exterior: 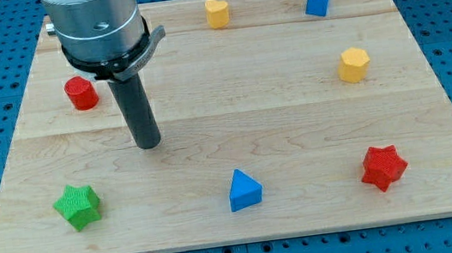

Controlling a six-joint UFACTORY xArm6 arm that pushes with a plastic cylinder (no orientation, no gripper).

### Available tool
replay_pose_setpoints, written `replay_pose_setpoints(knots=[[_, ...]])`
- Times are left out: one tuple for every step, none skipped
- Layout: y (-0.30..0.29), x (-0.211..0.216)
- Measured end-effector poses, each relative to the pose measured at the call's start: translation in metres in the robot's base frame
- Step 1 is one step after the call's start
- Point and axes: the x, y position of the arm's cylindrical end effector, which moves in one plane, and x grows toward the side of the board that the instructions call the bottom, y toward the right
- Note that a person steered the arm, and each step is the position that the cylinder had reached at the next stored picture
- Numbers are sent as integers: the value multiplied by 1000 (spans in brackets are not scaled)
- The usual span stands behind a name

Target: Place your hand on the right side of the red star

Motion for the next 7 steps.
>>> replay_pose_setpoints(knots=[[0, 1], [-1, 2], [39, 2], [182, 16], [324, 21], [409, 49], [447, 118]])
